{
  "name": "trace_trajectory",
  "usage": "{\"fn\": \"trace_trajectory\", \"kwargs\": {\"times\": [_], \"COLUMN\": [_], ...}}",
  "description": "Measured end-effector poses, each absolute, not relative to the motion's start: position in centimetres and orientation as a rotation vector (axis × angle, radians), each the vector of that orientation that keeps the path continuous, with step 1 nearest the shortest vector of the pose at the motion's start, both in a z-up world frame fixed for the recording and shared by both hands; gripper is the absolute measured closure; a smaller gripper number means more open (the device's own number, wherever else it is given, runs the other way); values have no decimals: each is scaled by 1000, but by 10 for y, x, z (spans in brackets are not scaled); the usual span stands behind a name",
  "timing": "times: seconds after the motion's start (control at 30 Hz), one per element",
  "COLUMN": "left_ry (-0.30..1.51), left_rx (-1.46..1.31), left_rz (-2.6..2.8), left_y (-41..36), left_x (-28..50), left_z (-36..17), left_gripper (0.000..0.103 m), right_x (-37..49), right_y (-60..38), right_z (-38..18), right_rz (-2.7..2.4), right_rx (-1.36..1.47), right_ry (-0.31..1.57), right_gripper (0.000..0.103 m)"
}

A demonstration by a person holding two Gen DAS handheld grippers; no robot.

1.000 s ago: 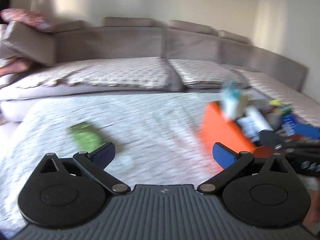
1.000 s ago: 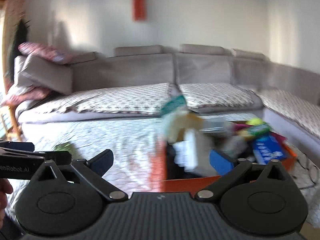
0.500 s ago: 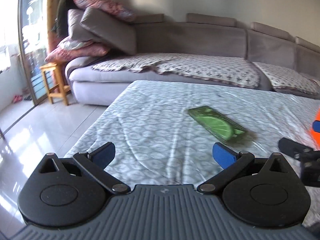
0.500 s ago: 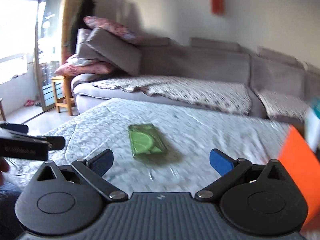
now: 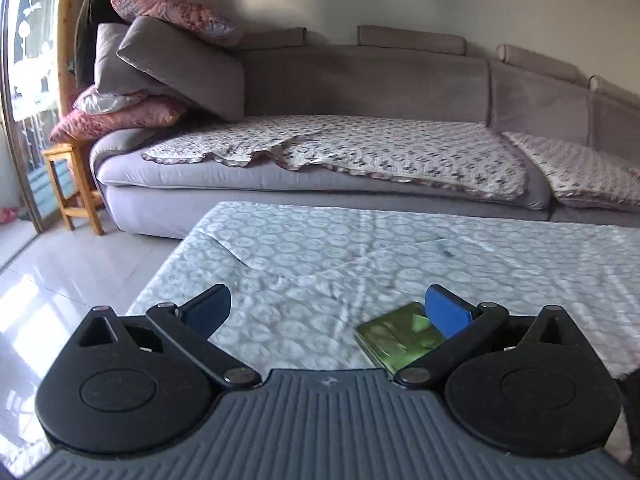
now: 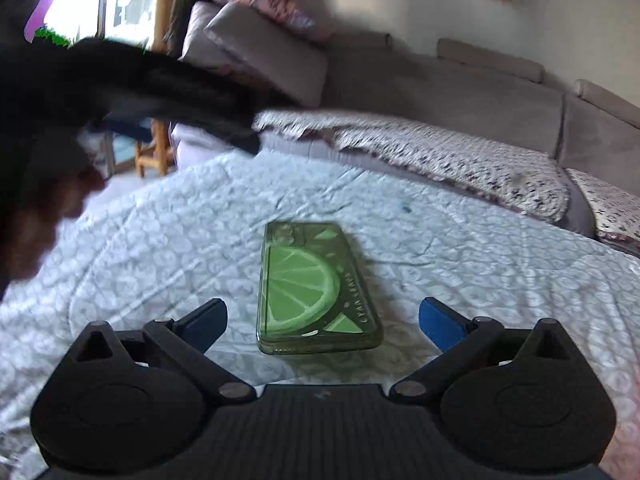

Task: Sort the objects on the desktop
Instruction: 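Move both tools back to the green lime-print phone case on the bed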

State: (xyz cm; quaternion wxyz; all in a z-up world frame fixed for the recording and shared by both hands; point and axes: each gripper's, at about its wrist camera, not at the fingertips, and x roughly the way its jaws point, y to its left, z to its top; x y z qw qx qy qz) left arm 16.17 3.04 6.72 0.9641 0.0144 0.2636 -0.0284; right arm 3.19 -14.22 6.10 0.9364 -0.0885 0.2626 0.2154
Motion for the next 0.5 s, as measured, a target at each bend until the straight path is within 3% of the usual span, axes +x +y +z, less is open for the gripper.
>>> {"fn": "trace_trajectory", "kwargs": {"times": [0.43, 0.5], "left_ry": [544, 548], "left_rx": [44, 50], "left_rz": [-55, -65], "left_y": [28, 26], "left_x": [155, 158], "left_z": [51, 47], "left_gripper": [0, 0], "right_x": [46, 53], "right_y": [-179, -195], "right_z": [59, 61], "right_rz": [40, 30], "right_rx": [-285, -199], "right_ry": [475, 509], "right_gripper": [0, 0]}}
